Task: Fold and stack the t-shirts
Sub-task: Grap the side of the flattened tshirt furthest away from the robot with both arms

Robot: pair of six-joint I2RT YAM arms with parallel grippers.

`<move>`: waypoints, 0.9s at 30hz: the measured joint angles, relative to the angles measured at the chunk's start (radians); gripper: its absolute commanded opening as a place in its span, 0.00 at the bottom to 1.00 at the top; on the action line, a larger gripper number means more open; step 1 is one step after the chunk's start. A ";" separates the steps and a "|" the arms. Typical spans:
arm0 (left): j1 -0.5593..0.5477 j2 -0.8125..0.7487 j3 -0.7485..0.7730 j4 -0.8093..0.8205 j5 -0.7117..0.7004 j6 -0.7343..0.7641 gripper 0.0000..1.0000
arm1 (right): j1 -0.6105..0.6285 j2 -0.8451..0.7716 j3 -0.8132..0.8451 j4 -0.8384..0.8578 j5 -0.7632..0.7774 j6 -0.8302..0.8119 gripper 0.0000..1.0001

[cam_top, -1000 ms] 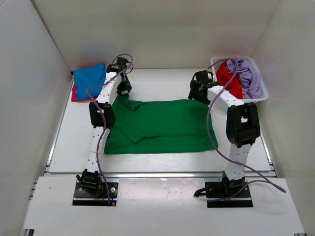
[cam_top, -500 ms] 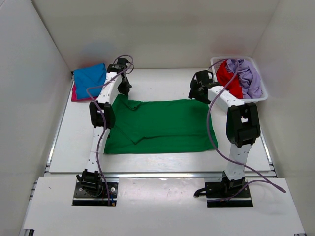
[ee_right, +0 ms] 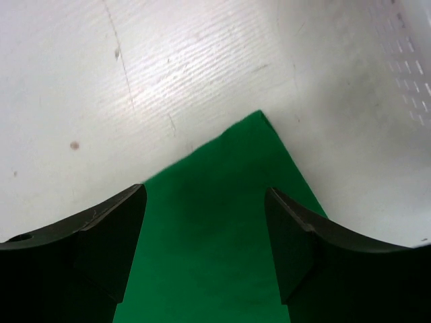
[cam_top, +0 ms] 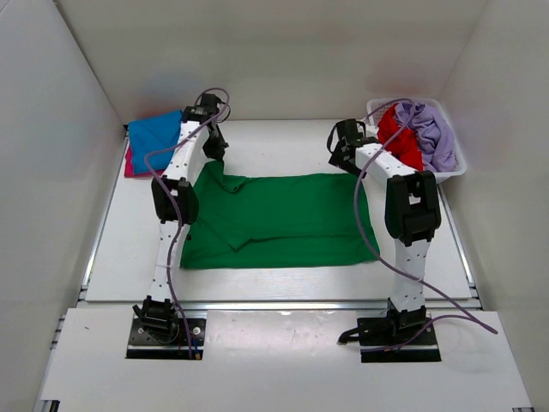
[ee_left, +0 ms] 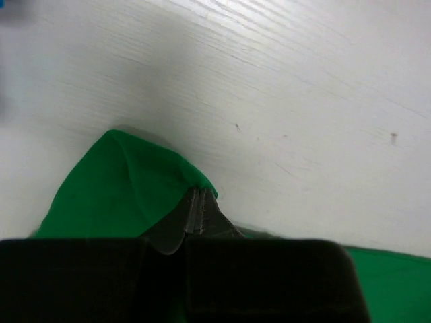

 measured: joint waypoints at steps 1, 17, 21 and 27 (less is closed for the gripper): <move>0.001 -0.012 0.000 -0.001 0.005 0.000 0.00 | 0.002 0.013 0.016 -0.005 0.016 0.014 0.68; 0.019 -0.138 0.011 -0.020 0.062 0.003 0.00 | -0.019 0.107 0.080 -0.087 0.095 0.135 0.67; 0.020 -0.138 0.011 -0.029 0.063 0.007 0.00 | -0.030 0.110 0.080 -0.100 0.099 0.141 0.67; 0.024 -0.138 0.011 -0.041 0.064 0.011 0.00 | -0.048 0.183 0.183 -0.155 0.099 0.140 0.66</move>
